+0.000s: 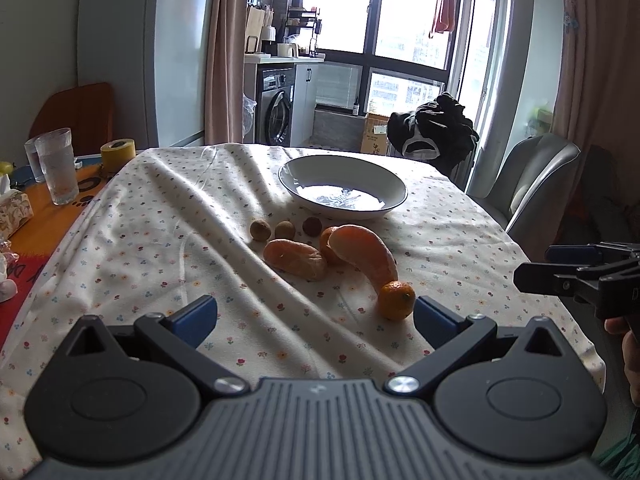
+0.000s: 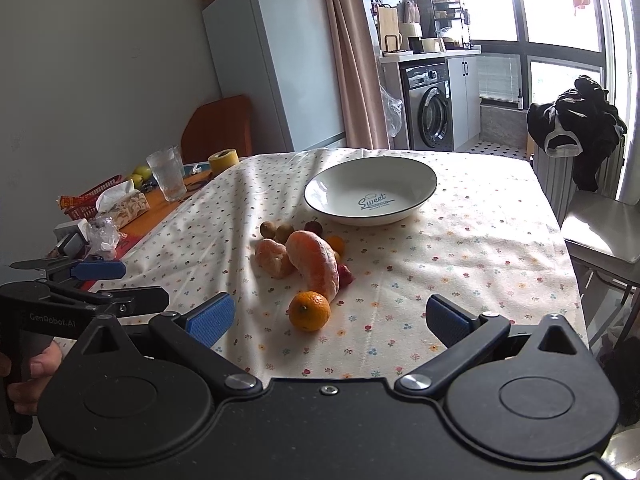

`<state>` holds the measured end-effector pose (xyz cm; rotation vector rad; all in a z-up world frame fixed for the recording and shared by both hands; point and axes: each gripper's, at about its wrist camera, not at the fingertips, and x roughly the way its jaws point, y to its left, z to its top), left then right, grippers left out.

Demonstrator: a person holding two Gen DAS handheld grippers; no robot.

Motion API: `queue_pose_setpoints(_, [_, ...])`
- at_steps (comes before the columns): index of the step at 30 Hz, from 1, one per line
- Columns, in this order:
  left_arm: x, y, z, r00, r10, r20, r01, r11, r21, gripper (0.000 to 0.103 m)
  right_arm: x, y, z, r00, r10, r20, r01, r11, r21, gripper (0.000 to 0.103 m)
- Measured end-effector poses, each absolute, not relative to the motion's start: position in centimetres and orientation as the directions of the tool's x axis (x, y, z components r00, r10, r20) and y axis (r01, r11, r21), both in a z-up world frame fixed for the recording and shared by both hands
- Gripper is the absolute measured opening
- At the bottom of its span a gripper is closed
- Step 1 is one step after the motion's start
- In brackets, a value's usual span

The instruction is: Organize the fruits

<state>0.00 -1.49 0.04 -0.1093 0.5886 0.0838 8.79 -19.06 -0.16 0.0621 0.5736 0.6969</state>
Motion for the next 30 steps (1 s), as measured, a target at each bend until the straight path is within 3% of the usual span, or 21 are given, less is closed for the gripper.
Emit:
queue_pose_setpoints(7, [0.7, -1.9, -1.1, 0.832, 0.049, -0.553, -0.112, 0.990, -0.081, 0.103, 9.3, -19.9, -0.9, 0.632, 0.644, -0.432, -0.594, 0.760, 0.264, 0.103])
queue_pose_setpoints(20, [2.2, -0.7, -3.0, 0.840, 0.023, -0.542, -0.120, 0.982, -0.144, 0.101, 10.9, -18.5, -3.9, 0.574, 0.682, -0.453, -0.609, 0.726, 0.321, 0.103])
queue_pose_setpoints(23, [2.5, -0.4, -3.3, 0.845, 0.029, -0.534, -0.128, 0.980, -0.150, 0.097, 11.4, -17.9, -4.6, 0.549, 0.700, -0.457, -0.622, 0.707, 0.336, 0.102])
queue_pose_setpoints(30, [3.6, 0.0, -4.4, 0.830, 0.025, -0.557, -0.135, 0.978, -0.158, 0.086, 12.3, -15.6, -5.4, 0.500, 0.725, -0.475, -0.663, 0.673, 0.330, 0.089])
